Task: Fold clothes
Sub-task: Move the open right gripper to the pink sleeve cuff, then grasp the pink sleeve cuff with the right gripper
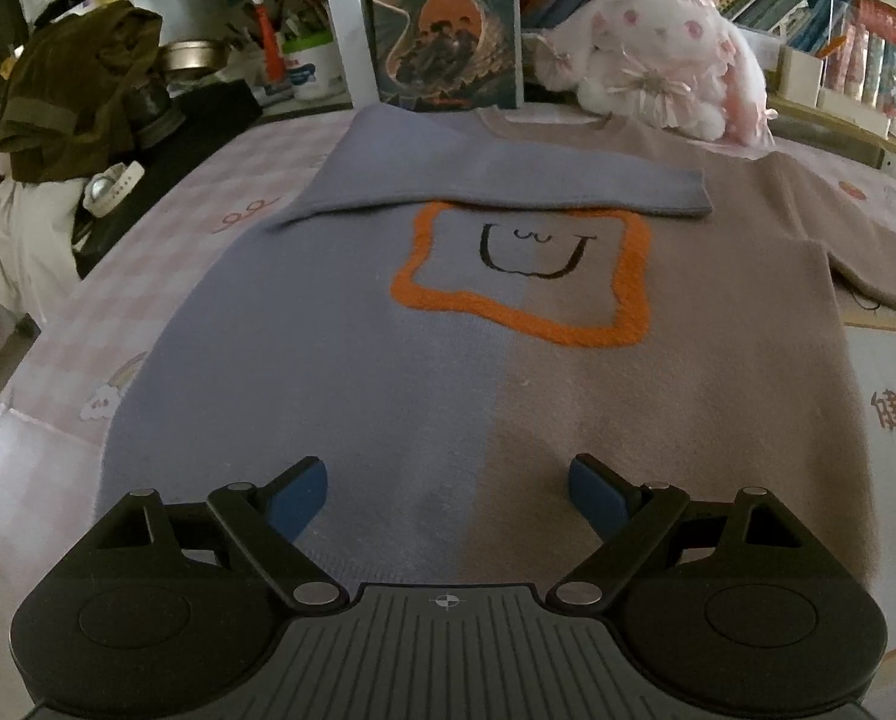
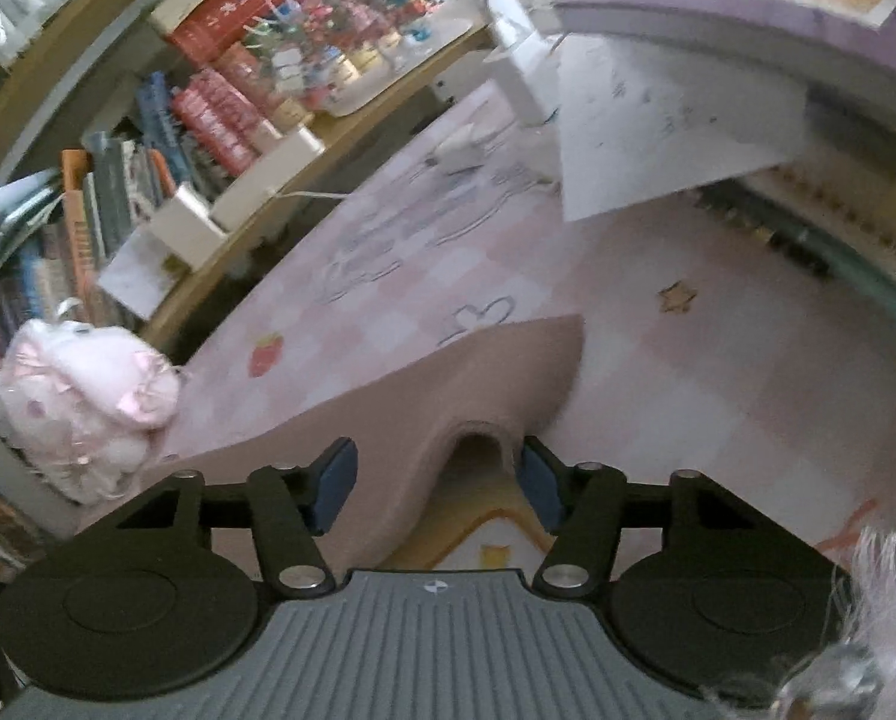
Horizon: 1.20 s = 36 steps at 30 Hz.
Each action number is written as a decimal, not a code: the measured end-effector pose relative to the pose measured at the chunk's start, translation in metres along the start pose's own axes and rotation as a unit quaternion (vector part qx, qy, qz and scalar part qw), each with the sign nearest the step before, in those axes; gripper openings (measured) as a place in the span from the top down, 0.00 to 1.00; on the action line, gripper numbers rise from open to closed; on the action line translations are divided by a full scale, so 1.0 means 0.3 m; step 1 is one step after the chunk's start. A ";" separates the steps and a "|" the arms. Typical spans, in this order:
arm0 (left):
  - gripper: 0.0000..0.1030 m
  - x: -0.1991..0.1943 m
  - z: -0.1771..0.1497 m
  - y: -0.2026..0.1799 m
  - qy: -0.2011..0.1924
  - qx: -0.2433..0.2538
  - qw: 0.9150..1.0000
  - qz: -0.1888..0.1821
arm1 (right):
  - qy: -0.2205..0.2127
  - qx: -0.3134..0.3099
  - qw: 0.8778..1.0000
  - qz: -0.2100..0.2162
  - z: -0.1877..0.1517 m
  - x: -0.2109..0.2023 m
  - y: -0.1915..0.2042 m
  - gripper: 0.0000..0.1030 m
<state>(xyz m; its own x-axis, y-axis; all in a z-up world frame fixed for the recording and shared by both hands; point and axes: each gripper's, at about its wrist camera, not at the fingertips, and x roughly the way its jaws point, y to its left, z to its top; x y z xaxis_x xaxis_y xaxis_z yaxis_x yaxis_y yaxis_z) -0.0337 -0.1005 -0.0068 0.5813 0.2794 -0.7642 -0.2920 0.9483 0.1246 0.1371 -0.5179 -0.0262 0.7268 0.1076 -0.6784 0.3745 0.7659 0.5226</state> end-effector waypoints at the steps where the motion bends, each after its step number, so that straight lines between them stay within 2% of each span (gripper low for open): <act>1: 0.13 -0.001 0.000 -0.002 0.000 0.001 1.000 0.000 | -0.002 0.004 1.000 -0.001 0.002 0.001 -0.002 0.51; 5: 0.13 0.000 -0.001 -0.008 0.001 0.001 1.000 0.000 | 0.001 0.024 1.000 0.006 0.014 0.005 -0.019 0.54; 10: 0.13 0.001 0.003 -0.019 -0.001 0.001 1.000 -0.004 | 0.043 0.026 0.998 0.041 -0.005 0.022 0.014 0.54; 13: 0.13 -0.005 -0.004 -0.032 -0.004 0.011 1.000 -0.010 | 0.038 0.030 0.998 0.034 -0.003 0.017 0.012 0.55; 17: 0.13 -0.005 -0.015 -0.039 -0.003 0.016 1.000 -0.012 | 0.011 0.035 0.999 0.000 0.035 0.000 -0.040 0.61; 21: 0.13 0.001 -0.011 -0.030 0.000 0.006 1.000 -0.013 | 0.008 0.044 0.999 -0.011 0.064 0.005 -0.077 0.74; 25: 0.13 0.004 -0.011 -0.025 -0.001 0.002 1.000 -0.015 | 0.018 0.034 0.999 -0.025 0.063 0.016 -0.073 0.94; 27: 0.13 0.003 -0.012 -0.022 -0.002 0.004 1.000 -0.015 | 0.023 0.034 0.999 -0.022 0.062 0.016 -0.070 0.95; 31: 0.13 0.000 -0.008 -0.008 -0.009 0.005 1.000 -0.015 | 0.007 0.024 1.000 0.015 0.074 -0.022 -0.023 0.95; 36: 0.13 -0.009 0.007 0.025 -0.022 0.004 0.999 -0.024 | -0.012 -0.008 0.997 0.076 0.089 -0.084 0.113 0.95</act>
<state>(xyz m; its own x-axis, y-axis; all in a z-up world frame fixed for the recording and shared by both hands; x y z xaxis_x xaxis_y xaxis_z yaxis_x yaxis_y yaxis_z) -0.0359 -0.0937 -0.0024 0.6279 0.2396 -0.7405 -0.2563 0.9620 0.0939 0.1468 -0.5115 0.0224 0.7878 0.2080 -0.5798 0.2498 0.7525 0.6094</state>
